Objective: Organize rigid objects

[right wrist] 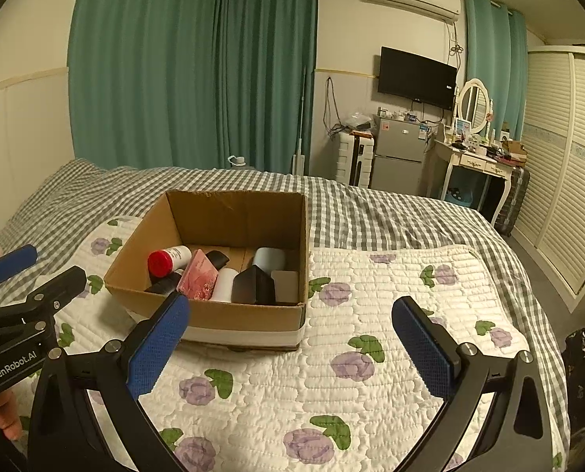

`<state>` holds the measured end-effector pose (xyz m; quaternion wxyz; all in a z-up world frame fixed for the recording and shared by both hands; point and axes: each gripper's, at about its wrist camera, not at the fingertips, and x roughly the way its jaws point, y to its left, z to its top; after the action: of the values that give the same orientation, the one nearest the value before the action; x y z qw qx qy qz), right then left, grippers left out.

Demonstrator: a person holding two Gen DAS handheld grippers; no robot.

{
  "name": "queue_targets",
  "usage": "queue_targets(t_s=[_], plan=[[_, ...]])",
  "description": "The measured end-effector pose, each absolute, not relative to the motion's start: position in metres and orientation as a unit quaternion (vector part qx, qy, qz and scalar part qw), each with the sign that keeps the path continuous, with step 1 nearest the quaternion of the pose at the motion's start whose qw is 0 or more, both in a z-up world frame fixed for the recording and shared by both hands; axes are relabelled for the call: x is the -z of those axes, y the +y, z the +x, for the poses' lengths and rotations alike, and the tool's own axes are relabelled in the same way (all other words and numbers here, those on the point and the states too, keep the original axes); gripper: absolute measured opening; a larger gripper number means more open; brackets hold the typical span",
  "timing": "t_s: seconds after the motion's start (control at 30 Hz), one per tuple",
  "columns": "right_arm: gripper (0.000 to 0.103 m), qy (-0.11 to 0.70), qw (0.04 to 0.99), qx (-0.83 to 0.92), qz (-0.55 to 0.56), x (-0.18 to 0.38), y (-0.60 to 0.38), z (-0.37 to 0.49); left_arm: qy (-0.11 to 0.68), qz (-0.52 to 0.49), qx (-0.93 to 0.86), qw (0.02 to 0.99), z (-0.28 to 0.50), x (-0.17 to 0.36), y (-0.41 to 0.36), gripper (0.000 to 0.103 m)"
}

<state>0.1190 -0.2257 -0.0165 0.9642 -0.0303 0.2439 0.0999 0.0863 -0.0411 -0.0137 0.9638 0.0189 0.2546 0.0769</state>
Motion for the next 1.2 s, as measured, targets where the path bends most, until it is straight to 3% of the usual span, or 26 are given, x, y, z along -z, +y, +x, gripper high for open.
queue_targets(t_s=[1.2], plan=[[0.103, 0.247, 0.964, -0.095, -0.031, 0.0206, -0.2294, 0.1198, 0.259, 0.021, -0.069, 0.963, 0.0871, 0.0157, -0.0383, 0.081]])
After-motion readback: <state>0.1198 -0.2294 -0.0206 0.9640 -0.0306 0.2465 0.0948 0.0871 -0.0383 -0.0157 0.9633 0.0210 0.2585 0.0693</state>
